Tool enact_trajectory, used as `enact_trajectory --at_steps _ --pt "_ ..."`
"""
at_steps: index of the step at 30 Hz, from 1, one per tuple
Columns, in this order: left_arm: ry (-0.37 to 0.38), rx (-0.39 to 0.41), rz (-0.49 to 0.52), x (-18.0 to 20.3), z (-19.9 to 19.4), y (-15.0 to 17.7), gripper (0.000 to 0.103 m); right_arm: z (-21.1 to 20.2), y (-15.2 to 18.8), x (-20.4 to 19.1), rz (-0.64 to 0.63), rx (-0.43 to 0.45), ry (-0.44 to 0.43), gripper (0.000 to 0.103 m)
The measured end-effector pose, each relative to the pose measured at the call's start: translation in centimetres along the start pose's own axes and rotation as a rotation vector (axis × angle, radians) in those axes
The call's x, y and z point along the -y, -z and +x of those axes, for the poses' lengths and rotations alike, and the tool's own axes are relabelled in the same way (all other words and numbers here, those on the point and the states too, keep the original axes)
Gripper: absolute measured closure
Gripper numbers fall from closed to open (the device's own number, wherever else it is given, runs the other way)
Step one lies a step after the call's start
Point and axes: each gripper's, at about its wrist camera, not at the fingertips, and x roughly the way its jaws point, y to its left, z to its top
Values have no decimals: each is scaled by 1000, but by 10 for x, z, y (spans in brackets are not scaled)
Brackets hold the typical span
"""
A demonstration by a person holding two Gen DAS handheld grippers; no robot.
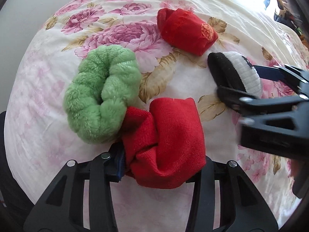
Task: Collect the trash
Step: 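Grasp the red sock with the left tool while the right tool grasps the white-black sock, then carry the red sock and white-black sock over the black bin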
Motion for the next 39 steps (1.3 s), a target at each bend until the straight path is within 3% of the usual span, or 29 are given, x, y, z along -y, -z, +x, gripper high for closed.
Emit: enact_trajectory --at_steps 4,5,7,9,18,29,39 --pt "7 -3 9 1 1 -1 61 23 -1 -9 -23 -16 57 25" --pt "10 -3 13 0 1 1 61 20 1 -10 -20 -6 55 31" --pt "19 -2 18 -3 -4 3 64 8 7 -13 -11 17 44 67" --pt "28 6 22 -1 -14 10 66 -3 14 -15 10 21 81 71" --pt "82 8 130 -2 -46 43 68 -46 69 -33 133 23 69 71" --pt "111 22 293 11 -71 86 68 -80 153 -59 410 27 66 70" --pt "135 38 409 11 -93 118 67 -123 202 -94 519 80 108 69"
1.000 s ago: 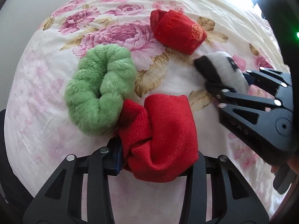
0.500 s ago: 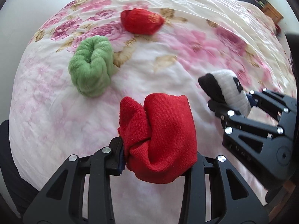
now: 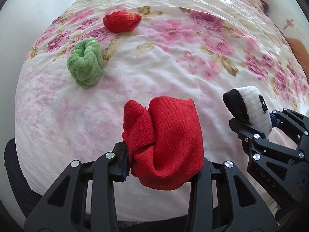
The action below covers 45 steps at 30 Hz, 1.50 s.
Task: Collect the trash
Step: 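Carry the red sock and white-black sock over the black bin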
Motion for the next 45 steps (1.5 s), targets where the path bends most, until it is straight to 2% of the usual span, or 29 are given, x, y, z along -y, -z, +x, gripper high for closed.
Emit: enact_trajectory --at_steps 9,18,25,33,38,41,45 --pt "30 23 125 25 -20 23 67 -30 48 4 148 48 17 69" --pt "72 33 269 58 -35 47 67 -74 105 10 311 109 78 68" --pt "126 49 433 98 -50 80 67 -114 157 17 433 153 153 68" --pt "195 82 636 148 -71 125 67 -158 224 16 590 215 244 68" --pt "233 83 752 180 -76 158 66 -179 274 18 708 213 314 68" --pt "250 96 862 200 -76 186 65 -190 302 18 771 214 351 68" --pt "302 65 974 225 -68 222 65 -199 339 22 848 204 388 68"
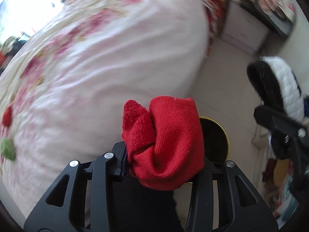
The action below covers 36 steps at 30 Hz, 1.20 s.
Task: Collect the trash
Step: 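Carry the red sock and white-black sock over the black bin, then open both tools to drop the socks into the bin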
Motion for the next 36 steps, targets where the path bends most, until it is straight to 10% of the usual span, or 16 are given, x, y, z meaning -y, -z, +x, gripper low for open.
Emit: enact_trajectory --at_steps 12,27,31,36 --pt "32 -105 205 50 36 6 19 17 30 49 108 -77 67 68" --pt "58 -121 229 41 42 0 19 47 33 51 103 -170 84 67" --pt "52 -133 205 28 43 -2 19 67 39 45 76 -242 119 37" --pt "38 -154 205 20 46 -2 19 73 44 41 57 -253 144 32"
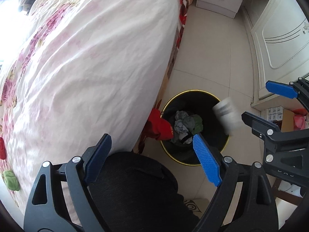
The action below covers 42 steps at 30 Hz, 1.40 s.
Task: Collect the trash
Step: 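Open both tools to drop the socks into the bin, then move both open tools back over the bed toward the green and red socks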
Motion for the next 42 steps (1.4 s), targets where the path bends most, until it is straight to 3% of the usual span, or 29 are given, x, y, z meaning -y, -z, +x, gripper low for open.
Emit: enact_trajectory --at_steps 8,18,32,35,42 --pt "10 -15 -19 -13 -6 10 19 -6 -3 -6 -23 8 -11 32" --pt "-13 -2 -105 -45 -27 22 19 -30 -18 -41 -101 57 -44 28" --pt "-127 16 -401 -136 -58 55 18 -44 -71 -127 -327 124 -103 28" --pt "-199 8 -471 -158 -64 67 18 -50 -88 -158 -408 145 -124 28" --pt "-227 3 -618 -212 -80 99 19 -57 -119 -230 -583 171 -189 24"
